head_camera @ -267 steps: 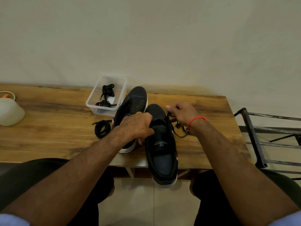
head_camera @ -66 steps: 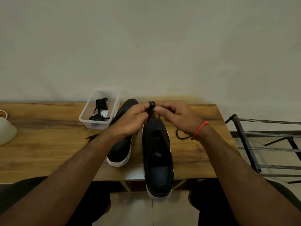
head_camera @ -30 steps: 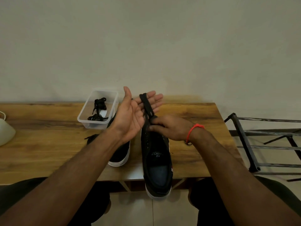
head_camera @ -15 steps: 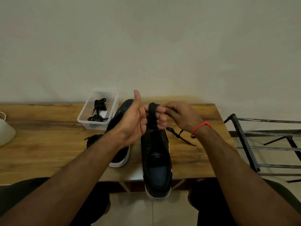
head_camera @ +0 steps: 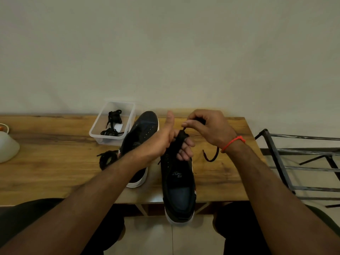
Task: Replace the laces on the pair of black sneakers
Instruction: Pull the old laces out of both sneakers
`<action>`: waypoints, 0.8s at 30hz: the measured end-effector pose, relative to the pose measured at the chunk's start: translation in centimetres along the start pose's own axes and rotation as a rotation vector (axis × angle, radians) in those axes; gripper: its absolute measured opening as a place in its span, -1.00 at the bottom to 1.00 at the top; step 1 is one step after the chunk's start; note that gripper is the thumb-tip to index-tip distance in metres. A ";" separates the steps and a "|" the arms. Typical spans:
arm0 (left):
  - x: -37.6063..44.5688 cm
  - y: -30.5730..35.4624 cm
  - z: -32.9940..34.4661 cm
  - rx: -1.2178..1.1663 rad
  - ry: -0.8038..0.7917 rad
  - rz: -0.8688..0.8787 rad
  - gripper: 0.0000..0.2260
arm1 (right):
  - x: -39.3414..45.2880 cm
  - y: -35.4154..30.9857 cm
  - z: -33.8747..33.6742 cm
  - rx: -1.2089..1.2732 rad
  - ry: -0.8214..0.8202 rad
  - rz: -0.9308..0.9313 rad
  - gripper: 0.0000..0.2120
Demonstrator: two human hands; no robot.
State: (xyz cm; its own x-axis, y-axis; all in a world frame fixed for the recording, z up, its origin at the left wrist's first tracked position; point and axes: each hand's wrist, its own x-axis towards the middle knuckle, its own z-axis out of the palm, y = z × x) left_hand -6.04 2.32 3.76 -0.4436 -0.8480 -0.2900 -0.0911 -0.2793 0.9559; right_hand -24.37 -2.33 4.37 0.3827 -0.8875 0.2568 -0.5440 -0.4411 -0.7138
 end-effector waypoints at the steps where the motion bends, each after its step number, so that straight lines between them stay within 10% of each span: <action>1: -0.2 0.3 -0.1 -0.062 -0.036 -0.018 -0.08 | 0.0 0.1 0.1 0.020 0.007 0.011 -0.86; 8: -0.4 0.3 -1.2 -0.551 0.033 0.155 -0.20 | -0.2 0.0 2.1 -0.143 -0.266 0.059 -0.79; 14: 0.7 -0.1 -1.5 -0.398 0.332 0.323 -0.30 | -0.7 -1.8 3.0 -0.206 -0.506 -0.070 -0.71; 18: 0.2 -0.7 -0.9 0.159 0.312 0.146 -0.29 | -0.2 -1.5 2.0 -0.131 -0.224 -0.168 -0.76; 24: -0.2 0.1 0.4 -0.128 -0.010 -0.027 -0.23 | 0.0 -0.1 1.1 0.048 0.067 0.037 -0.86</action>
State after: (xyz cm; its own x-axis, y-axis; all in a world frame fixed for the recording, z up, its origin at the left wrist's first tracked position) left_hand -6.28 2.64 3.96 -0.4515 -0.8350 -0.3144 0.0113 -0.3577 0.9338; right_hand -23.50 -2.14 3.73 0.3111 -0.9106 0.2720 -0.5198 -0.4027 -0.7534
